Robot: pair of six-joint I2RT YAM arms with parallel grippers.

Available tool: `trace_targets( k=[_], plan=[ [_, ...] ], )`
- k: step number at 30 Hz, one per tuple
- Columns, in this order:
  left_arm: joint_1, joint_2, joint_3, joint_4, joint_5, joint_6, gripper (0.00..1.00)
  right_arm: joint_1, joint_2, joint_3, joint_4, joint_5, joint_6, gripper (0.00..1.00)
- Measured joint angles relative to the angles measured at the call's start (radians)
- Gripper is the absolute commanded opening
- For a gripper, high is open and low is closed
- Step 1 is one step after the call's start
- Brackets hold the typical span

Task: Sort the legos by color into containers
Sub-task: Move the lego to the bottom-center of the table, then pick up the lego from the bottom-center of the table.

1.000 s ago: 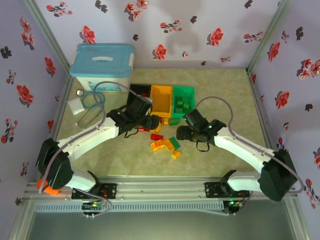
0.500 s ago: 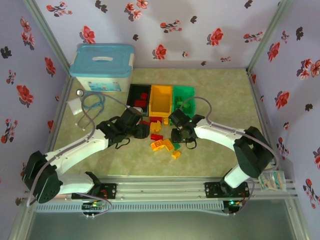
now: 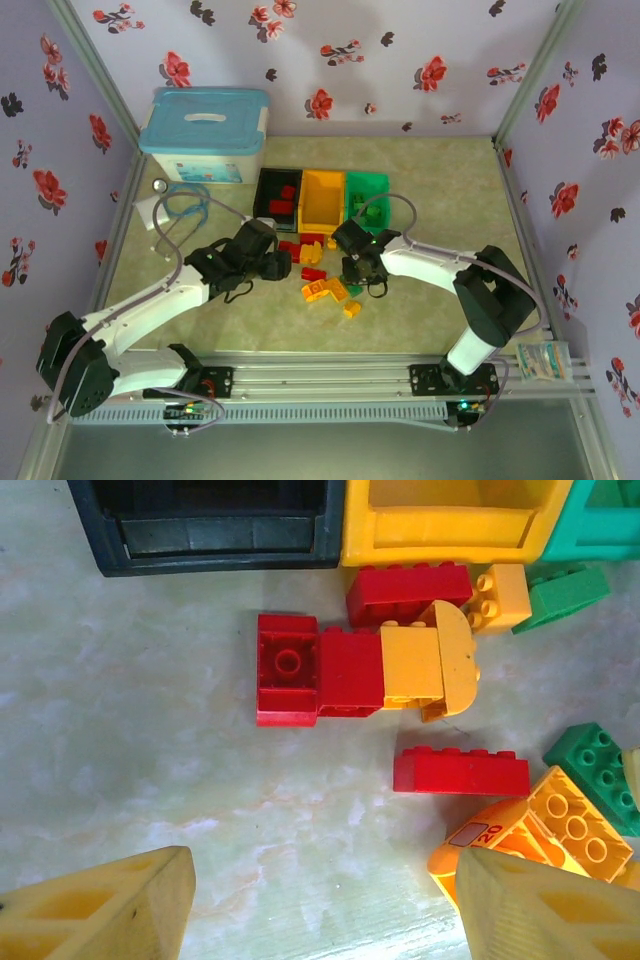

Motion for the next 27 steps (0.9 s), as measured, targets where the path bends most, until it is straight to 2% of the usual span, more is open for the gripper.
trace_targets(
  k=[6,12,14,17,20,27],
  plan=[
    [0.001,-0.002,-0.005,0.001,0.0,-0.003,0.68,-0.023,-0.032,-0.008,-0.052,0.1,0.024,0.35],
    [0.001,-0.02,-0.024,0.001,-0.001,-0.003,0.68,-0.029,-0.15,-0.063,-0.074,0.182,0.048,0.5],
    [0.001,-0.032,-0.024,0.001,-0.002,-0.003,0.68,-0.018,-0.216,-0.104,-0.035,0.174,0.045,0.59],
    [0.002,-0.045,-0.024,0.003,-0.006,-0.003,0.68,-0.009,-0.276,-0.142,0.029,0.132,0.026,0.66],
    [0.005,-0.051,-0.024,0.004,-0.008,-0.003,0.68,-0.004,-0.263,-0.141,0.065,0.088,-0.002,0.72],
    [0.008,-0.053,-0.033,0.003,-0.008,-0.003,0.68,0.019,-0.139,-0.107,0.075,0.005,-0.058,0.73]
  ],
)
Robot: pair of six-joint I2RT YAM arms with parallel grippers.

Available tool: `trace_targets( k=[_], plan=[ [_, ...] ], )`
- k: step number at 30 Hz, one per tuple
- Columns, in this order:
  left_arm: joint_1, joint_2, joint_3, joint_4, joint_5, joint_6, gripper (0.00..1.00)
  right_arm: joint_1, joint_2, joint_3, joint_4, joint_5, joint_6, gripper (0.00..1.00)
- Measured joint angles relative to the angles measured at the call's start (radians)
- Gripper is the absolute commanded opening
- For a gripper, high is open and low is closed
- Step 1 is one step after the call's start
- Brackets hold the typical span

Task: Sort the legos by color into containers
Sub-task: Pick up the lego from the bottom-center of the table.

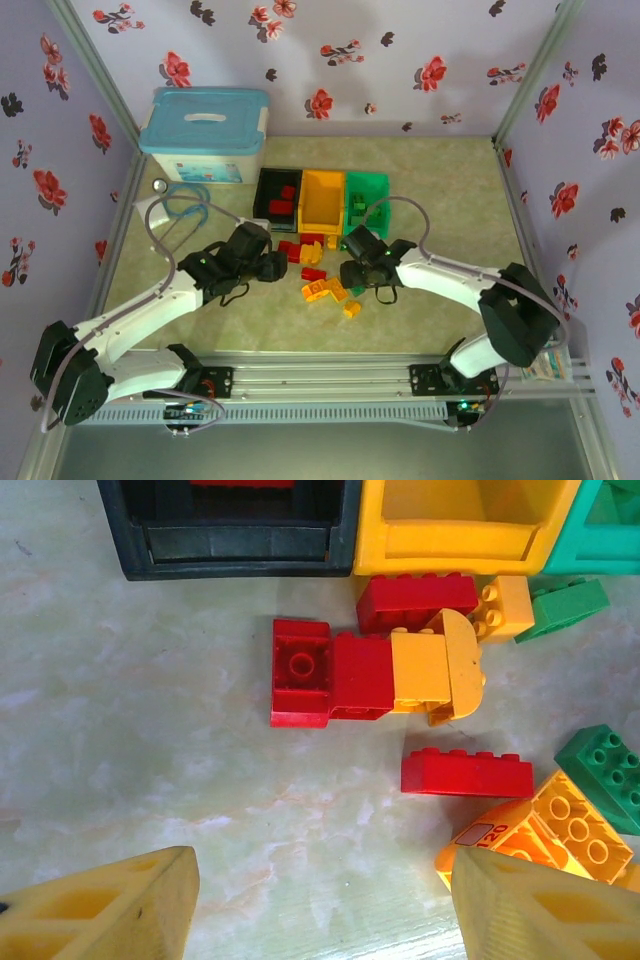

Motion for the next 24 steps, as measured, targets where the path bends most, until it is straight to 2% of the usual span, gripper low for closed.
trace_targets(
  k=[15,24],
  plan=[
    [0.017,-0.007,-0.018,0.002,0.0,0.0,0.67,0.002,0.108,0.032,0.005,-0.025,-0.006,0.65],
    [0.024,-0.013,-0.032,0.004,0.0,0.0,0.66,0.001,0.153,0.05,0.006,-0.018,0.006,0.52]
  ],
)
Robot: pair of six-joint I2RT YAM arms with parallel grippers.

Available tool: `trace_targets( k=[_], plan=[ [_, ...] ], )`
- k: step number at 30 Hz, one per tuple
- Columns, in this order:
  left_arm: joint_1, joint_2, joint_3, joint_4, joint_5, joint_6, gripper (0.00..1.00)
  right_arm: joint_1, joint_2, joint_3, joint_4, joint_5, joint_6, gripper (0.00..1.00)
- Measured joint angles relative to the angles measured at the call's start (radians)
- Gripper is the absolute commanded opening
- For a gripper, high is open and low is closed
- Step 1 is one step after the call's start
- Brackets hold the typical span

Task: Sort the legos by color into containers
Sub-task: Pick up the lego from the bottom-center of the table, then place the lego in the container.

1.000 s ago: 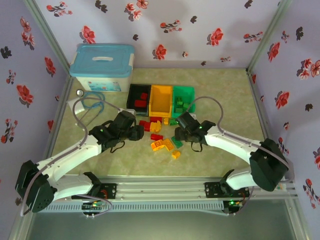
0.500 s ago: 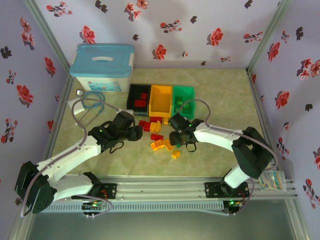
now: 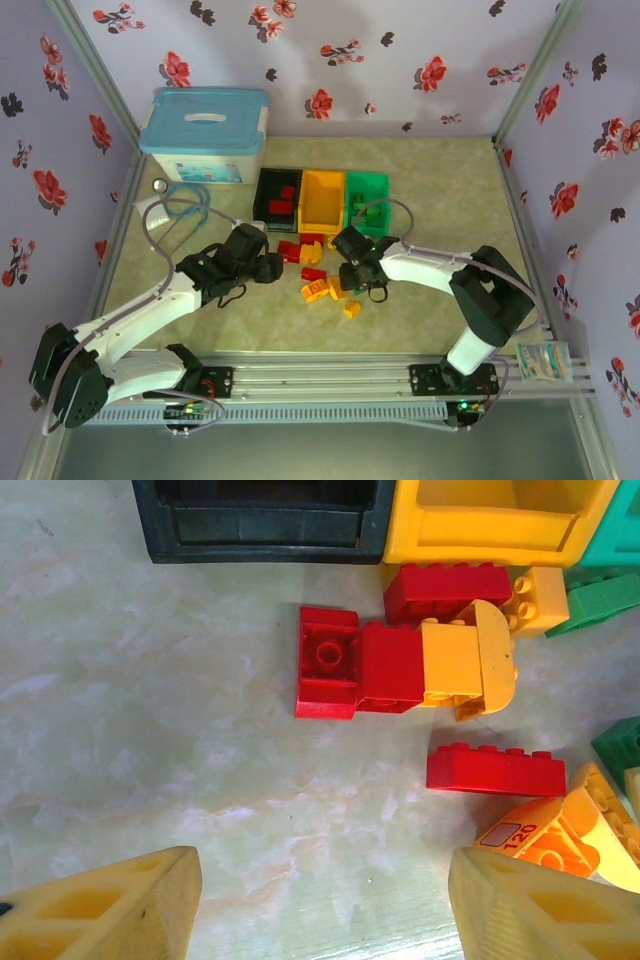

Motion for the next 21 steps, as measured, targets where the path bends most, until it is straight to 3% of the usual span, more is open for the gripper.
trace_targets(
  k=[7,15,21],
  plan=[
    [0.002,-0.002,0.0,0.002,0.0,0.0,0.65,0.0,0.021,0.03,-0.024,0.003,0.005,0.29],
    [0.002,-0.128,-0.093,0.089,0.016,-0.004,0.65,-0.01,0.02,0.205,-0.136,0.054,-0.027,0.25],
    [0.0,-0.158,-0.146,0.113,0.028,-0.025,0.65,-0.104,0.02,0.377,-0.199,0.078,-0.069,0.24]
  ],
)
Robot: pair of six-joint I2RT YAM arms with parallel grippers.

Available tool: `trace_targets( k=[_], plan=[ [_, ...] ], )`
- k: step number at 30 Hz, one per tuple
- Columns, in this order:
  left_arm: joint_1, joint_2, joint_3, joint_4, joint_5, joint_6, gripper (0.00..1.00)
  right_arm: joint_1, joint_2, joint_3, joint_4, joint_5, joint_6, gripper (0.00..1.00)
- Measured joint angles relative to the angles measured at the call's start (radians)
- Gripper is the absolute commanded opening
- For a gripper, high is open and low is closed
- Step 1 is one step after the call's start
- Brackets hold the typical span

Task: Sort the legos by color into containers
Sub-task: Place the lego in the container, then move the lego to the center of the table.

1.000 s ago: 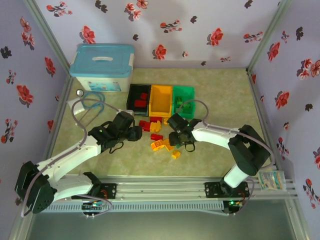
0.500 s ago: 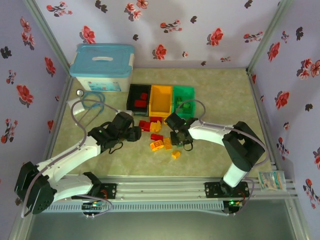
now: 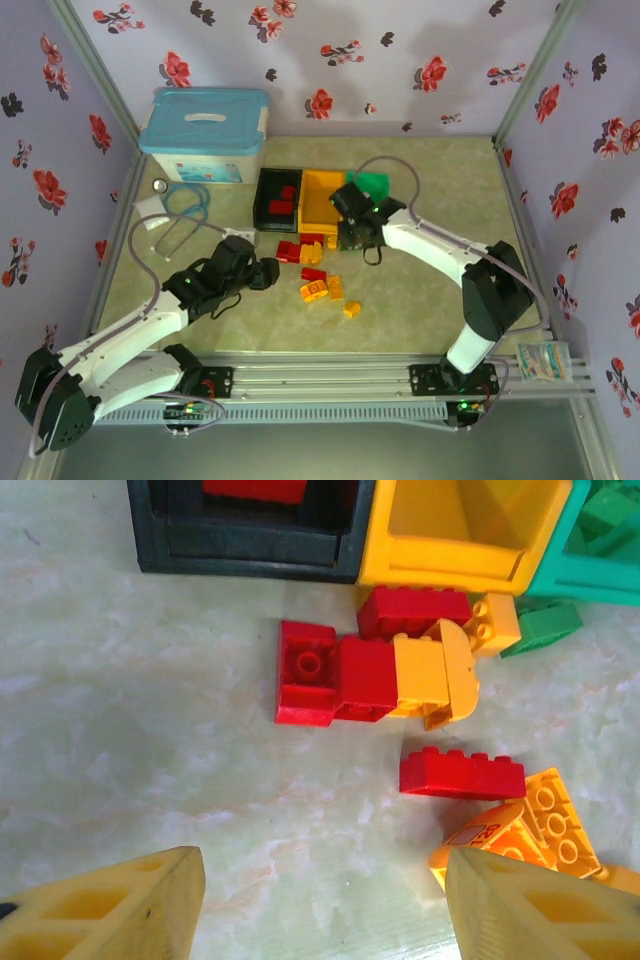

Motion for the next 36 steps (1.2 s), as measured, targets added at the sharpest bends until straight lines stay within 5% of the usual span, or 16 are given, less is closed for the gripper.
trace_targets(
  k=[9,10,12,14,20,30,36],
  plan=[
    [-0.024,-0.1,-0.107,-0.005,0.003,-0.058,0.64,-0.154,0.175,0.295,-0.089,-0.021,-0.067,0.27],
    [-0.029,-0.101,-0.108,-0.006,0.003,-0.061,0.64,-0.166,0.206,0.33,-0.101,-0.023,-0.073,0.35],
    [-0.038,-0.102,-0.108,-0.008,0.003,-0.068,0.64,-0.185,0.264,0.4,-0.125,-0.023,-0.077,0.69],
    [-0.042,-0.108,-0.108,-0.009,0.002,-0.073,0.64,-0.196,0.304,0.454,-0.146,-0.023,-0.085,0.76],
    [-0.044,-0.118,-0.108,-0.009,-0.001,-0.076,0.64,-0.186,0.29,0.461,-0.148,-0.021,-0.091,0.76],
    [-0.047,-0.058,-0.109,0.005,-0.001,-0.076,0.64,-0.073,0.093,0.095,-0.042,-0.058,-0.05,0.74],
    [-0.049,-0.035,-0.109,0.021,-0.001,-0.076,0.64,-0.055,0.08,-0.02,0.017,-0.083,-0.01,0.64]
  ],
)
